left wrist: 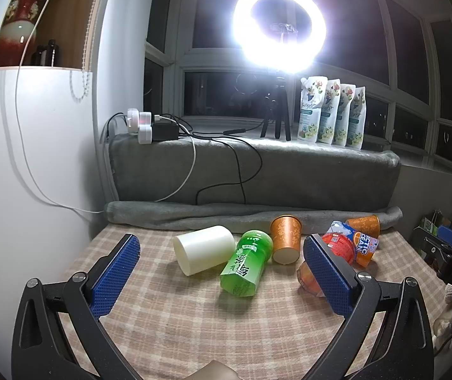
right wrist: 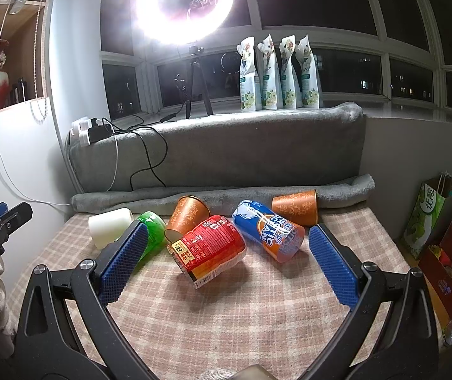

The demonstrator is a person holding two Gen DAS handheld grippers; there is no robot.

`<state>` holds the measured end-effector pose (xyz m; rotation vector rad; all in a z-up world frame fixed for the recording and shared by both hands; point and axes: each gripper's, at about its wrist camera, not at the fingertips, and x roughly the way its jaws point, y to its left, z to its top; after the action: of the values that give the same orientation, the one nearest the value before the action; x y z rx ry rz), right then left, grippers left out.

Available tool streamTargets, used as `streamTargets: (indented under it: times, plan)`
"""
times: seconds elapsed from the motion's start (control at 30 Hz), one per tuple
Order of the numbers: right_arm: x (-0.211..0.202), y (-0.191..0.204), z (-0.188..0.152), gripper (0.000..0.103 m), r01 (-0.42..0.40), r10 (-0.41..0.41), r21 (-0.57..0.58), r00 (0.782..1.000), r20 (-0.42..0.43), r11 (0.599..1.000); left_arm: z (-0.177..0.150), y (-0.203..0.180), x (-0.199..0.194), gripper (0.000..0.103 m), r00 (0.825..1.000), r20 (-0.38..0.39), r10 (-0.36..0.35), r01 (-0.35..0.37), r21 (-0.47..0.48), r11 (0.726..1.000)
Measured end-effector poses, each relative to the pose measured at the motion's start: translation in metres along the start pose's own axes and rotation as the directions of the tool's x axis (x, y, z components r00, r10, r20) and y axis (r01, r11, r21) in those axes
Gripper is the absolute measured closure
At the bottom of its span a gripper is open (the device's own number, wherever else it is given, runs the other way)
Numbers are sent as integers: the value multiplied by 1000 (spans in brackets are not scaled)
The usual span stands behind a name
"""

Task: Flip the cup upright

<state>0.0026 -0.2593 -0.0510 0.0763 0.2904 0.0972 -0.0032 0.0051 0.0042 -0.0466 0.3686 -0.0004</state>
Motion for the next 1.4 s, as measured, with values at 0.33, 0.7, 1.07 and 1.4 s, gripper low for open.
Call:
streamTargets:
  times: [0.33, 0.7, 1.07, 1.4]
  plan:
    - [2, 0, -6, 0, -3, 3, -2, 1000, -3, 1000, 0, -1, 0, 1, 1000, -3, 1, -1, -2, 1000]
    - [1, 1, -6, 0, -2, 2, -4, 1000, -6, 1000, 0, -1, 1, 1, 1000, -3, 0, 0, -1, 1000]
    - [2, 4, -9, 0, 0, 0, -4, 1000, -9, 1000, -2, -3, 4, 1, 1000, -6, -6, 6, 3, 1000]
    - [1, 0, -8, 0, 0, 0, 0, 1000, -13, 1000, -3, -5, 4, 1, 1000, -5, -8, 8, 8, 1000]
